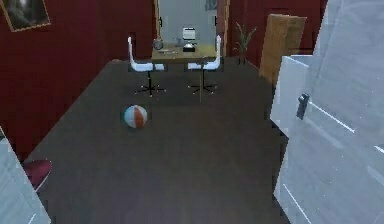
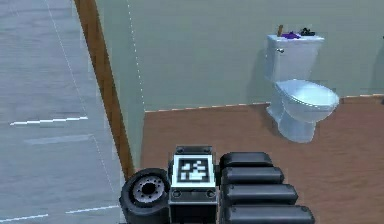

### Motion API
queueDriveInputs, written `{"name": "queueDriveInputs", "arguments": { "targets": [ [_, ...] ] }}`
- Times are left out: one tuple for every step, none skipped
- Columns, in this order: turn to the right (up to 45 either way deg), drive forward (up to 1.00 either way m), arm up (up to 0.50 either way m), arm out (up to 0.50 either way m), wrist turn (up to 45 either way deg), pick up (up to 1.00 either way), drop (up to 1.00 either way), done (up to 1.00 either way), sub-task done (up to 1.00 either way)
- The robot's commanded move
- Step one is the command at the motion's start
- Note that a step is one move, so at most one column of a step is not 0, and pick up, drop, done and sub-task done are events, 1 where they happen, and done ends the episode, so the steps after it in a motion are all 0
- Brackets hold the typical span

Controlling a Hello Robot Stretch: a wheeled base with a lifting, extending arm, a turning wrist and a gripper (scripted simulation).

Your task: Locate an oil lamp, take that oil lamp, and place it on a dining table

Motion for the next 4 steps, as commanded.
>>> {"name": "queueDriveInputs", "arguments": {
  "targets": [
    [6.0,0.00,0.00,0.00,0.0,0.00,0.00,0.00,0.00],
    [0.0,1.00,0.00,0.00,0.0,0.00,0.00,0.00,0.00],
    [3.0,0.00,0.00,0.00,0.0,0.00,0.00,0.00,0.00],
    [-15.0,0.00,0.00,0.00,0.0,0.00,0.00,0.00,0.00]
  ]
}}
